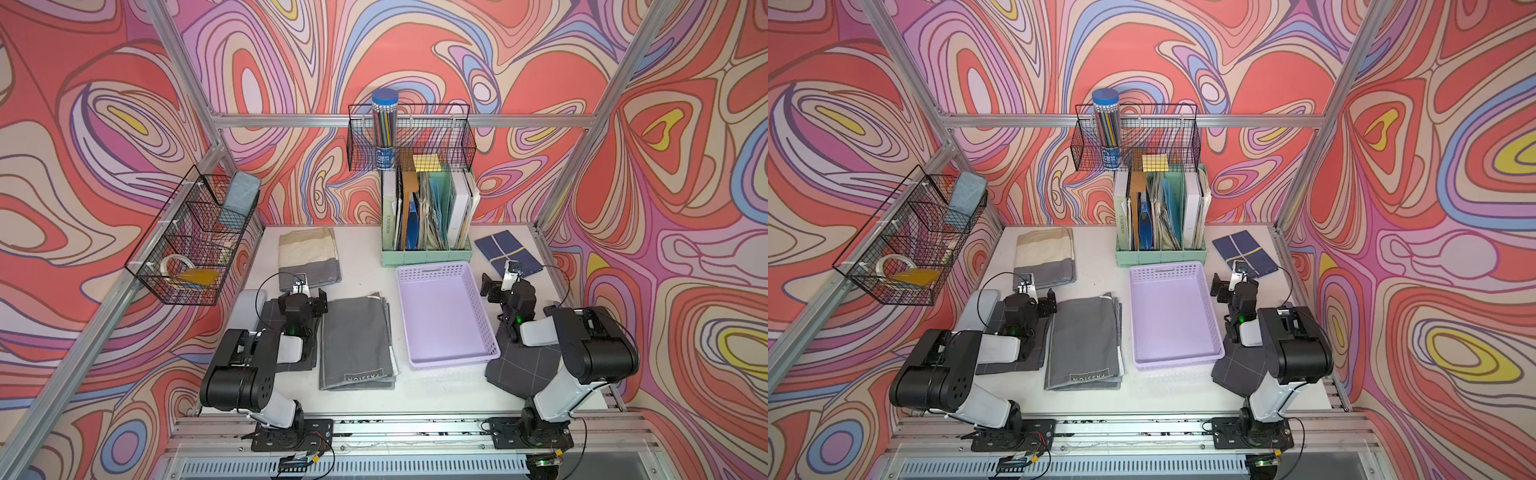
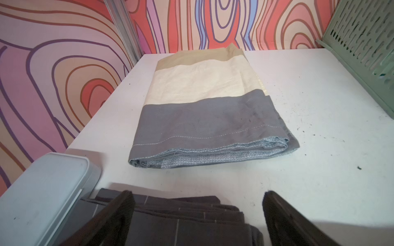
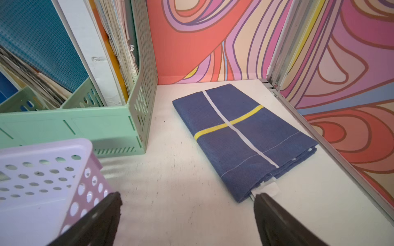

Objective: Put the folded pillowcase in the basket
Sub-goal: Adjust the basket at the center of the board.

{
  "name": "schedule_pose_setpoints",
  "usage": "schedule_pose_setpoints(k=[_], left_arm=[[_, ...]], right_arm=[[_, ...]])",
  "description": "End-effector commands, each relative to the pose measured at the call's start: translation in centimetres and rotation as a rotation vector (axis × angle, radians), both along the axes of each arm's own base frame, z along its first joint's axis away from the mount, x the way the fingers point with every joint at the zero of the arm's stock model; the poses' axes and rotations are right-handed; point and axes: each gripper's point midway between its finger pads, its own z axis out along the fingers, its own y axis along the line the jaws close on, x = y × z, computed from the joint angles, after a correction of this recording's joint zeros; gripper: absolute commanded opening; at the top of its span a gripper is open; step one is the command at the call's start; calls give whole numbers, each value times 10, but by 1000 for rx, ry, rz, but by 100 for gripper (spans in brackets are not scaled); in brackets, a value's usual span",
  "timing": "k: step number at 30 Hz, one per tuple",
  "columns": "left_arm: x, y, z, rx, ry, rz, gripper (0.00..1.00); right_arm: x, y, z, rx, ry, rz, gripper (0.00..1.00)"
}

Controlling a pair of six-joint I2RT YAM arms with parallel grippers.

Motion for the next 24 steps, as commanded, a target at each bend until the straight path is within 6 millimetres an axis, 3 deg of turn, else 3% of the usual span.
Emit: schedule_pose_setpoints(k=[1, 24], left_arm=[[5, -5, 5, -25, -7, -38, 99], [5, -6, 5, -29, -8, -43, 99]], right_arm=[[-1, 1, -2, 10, 11, 5, 98], [-2, 2, -2, 11, 9, 7, 98]])
